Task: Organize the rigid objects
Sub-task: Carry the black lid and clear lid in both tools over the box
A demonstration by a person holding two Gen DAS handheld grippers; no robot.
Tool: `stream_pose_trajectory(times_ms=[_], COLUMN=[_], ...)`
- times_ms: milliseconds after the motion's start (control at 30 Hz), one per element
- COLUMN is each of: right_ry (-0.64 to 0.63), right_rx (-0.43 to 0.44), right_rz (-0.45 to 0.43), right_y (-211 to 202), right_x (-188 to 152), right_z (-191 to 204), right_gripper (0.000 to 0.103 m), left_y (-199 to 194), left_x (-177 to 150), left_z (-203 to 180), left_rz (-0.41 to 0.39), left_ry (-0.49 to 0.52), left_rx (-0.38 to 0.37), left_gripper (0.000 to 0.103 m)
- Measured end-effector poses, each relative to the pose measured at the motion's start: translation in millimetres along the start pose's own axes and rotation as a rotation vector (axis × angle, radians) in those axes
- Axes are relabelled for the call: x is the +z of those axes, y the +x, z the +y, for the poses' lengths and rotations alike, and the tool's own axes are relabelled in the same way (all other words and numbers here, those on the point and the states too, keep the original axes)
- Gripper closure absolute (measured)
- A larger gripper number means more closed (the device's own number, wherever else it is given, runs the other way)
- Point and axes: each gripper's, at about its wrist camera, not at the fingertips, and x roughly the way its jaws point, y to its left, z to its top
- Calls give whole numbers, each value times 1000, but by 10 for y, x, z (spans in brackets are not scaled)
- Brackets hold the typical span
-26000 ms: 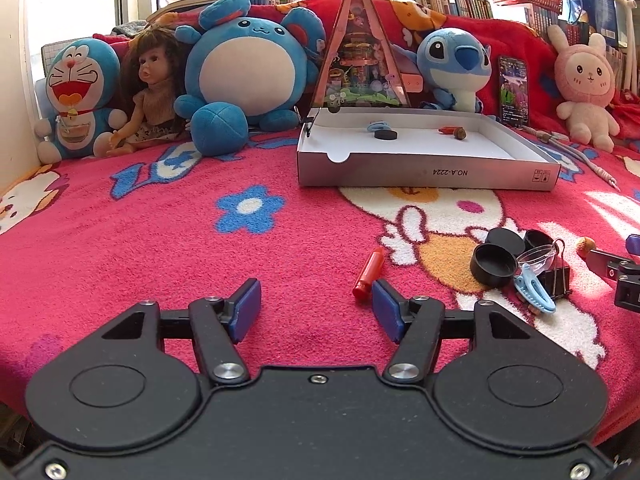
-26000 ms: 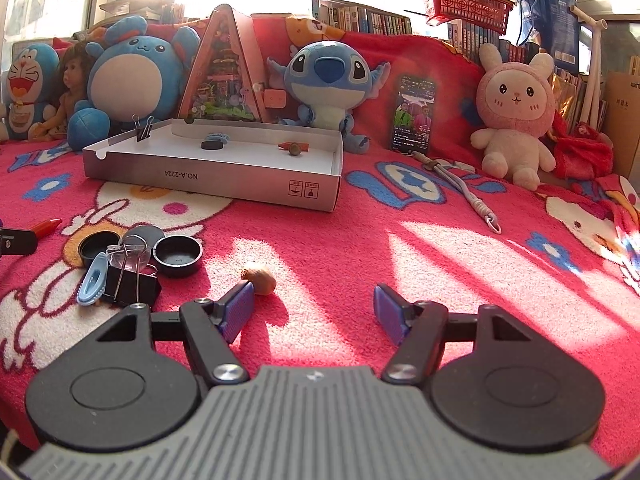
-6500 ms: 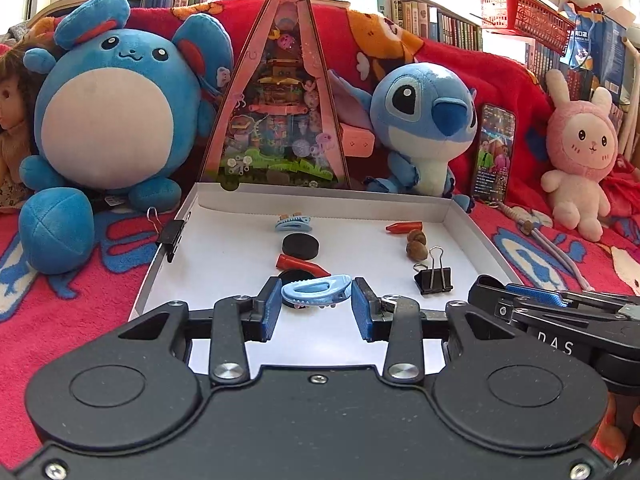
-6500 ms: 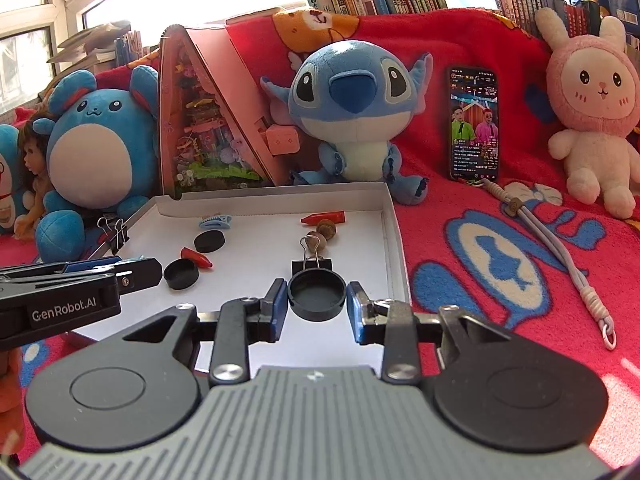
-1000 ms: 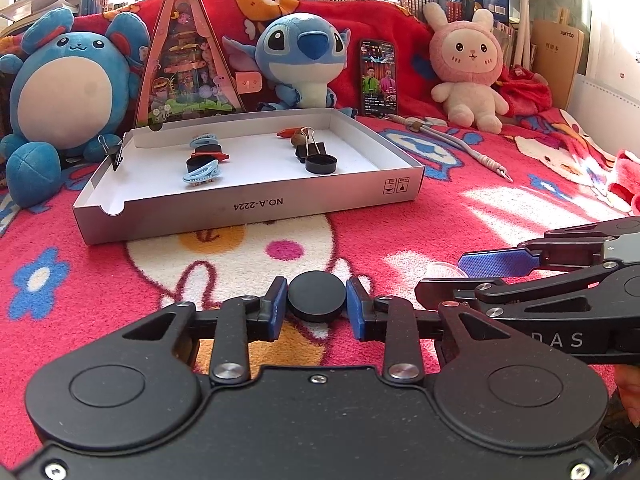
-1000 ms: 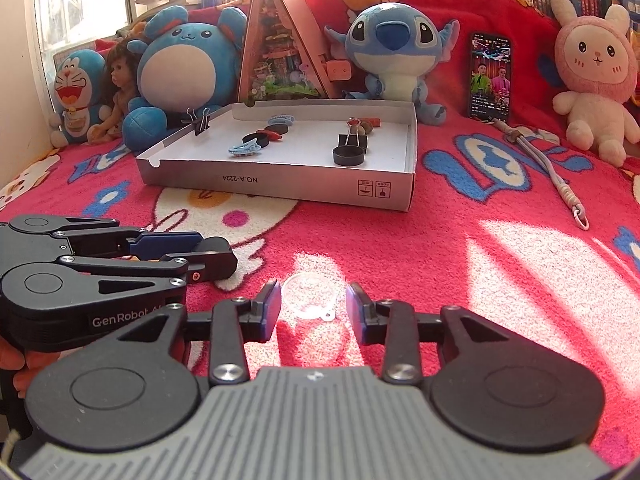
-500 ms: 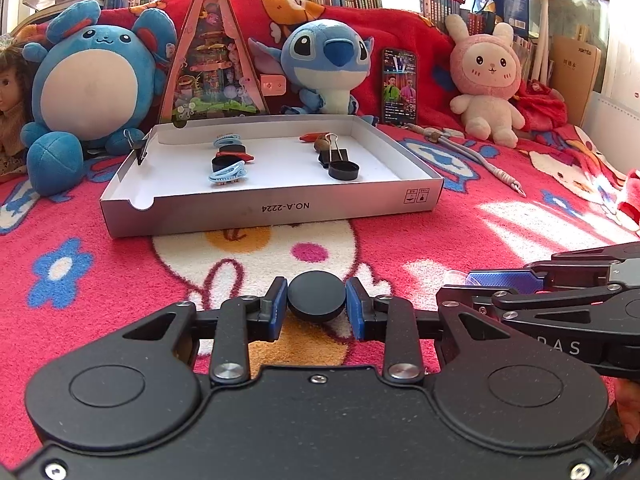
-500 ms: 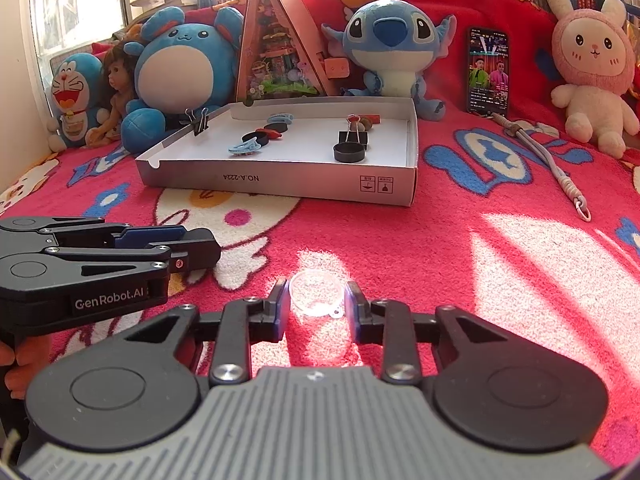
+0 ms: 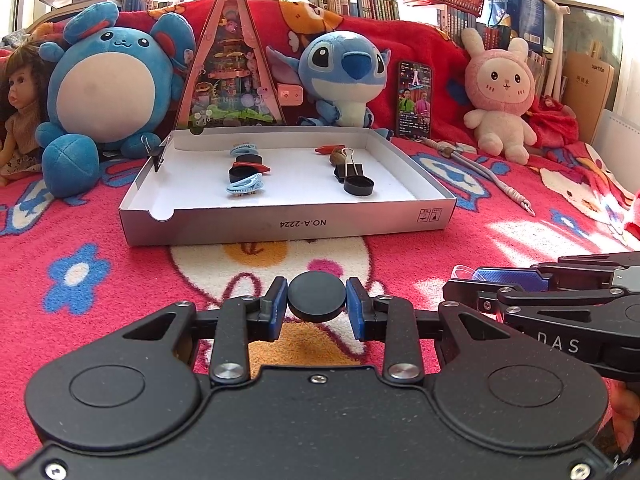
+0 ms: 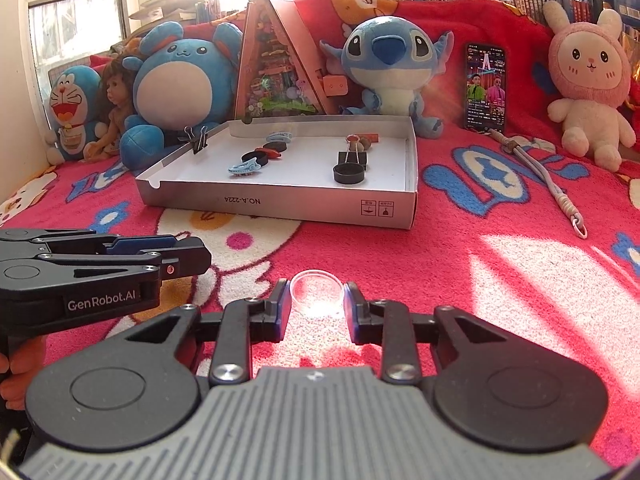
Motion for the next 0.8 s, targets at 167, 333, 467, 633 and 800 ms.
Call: stream_pose_trajectory(times_ms=[167, 333, 467, 633, 800], right_ry=[2, 2, -2, -1, -6], right_rx=[-12, -25, -31, -35, -41], right_rz=[-13, -23, -34, -41, -56], right_y=[3, 20, 36, 70, 116], right_x=[63, 120, 174, 252, 370], right_z=[22, 39, 50, 56, 54], right_gripper=[69, 69, 69, 69, 69], left_y=[4, 22, 47, 71, 130], left_x=[68, 143, 220, 324, 465], left_z=[49, 86, 103, 91, 111], left_rz=[-5, -5, 1, -7, -15], left_ry=[-15, -21, -21, -6, -14], left_rx=[22, 47, 62, 70, 74], left_gripper=[73, 73, 73, 73, 73])
